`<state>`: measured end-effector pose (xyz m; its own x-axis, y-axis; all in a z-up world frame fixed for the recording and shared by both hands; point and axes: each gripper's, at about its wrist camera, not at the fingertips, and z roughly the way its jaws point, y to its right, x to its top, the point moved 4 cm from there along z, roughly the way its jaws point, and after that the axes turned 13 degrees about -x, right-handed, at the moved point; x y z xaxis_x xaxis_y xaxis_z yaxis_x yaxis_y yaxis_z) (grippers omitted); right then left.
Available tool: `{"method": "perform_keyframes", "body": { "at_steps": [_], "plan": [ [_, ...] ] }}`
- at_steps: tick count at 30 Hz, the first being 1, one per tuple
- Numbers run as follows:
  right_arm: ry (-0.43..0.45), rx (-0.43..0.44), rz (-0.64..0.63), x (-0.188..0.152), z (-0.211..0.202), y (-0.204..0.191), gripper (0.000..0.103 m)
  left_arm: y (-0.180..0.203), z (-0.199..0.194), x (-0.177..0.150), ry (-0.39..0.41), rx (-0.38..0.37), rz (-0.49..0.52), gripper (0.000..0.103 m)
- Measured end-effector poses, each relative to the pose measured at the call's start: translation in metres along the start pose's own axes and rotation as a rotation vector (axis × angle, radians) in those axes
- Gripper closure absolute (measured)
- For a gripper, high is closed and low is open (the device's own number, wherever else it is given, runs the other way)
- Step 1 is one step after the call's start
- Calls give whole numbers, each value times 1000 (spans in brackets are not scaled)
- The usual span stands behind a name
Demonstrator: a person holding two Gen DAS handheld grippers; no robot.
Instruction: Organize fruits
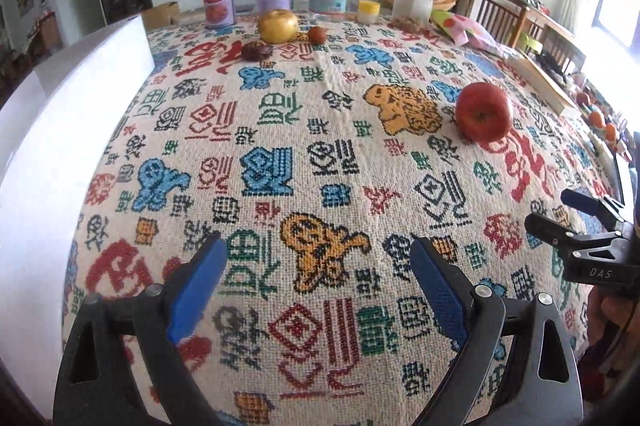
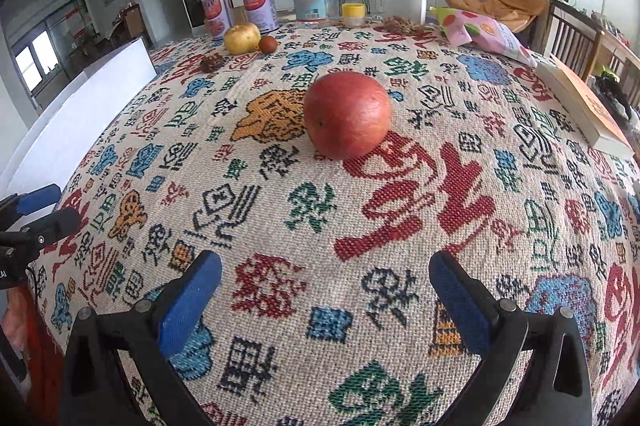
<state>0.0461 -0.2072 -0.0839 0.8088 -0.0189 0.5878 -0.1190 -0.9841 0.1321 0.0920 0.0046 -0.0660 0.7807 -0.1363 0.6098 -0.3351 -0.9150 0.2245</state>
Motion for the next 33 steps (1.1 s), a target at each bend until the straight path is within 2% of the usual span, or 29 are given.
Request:
{"method": "perform_keyframes", "body": {
  "at_steps": [3,7,9,16,33],
  "plan": [
    [-53,-19,48,-12,16,23,0,-6,23,7,3,8,0,9],
    [-22,-75,25,-5,21,27,0,-21,49,14,-8,30,-56,9],
    [-25,-77,18,-5,26,25,0,-22,52,15,7,64,-48,8],
    [-29,-99,-8,-6,31,19,0,-20,58,15,-15,85,-33,1],
    [-29,-101,-8,-5,31,18,0,-22,60,16,-16,84,-36,0]
  ]
}}
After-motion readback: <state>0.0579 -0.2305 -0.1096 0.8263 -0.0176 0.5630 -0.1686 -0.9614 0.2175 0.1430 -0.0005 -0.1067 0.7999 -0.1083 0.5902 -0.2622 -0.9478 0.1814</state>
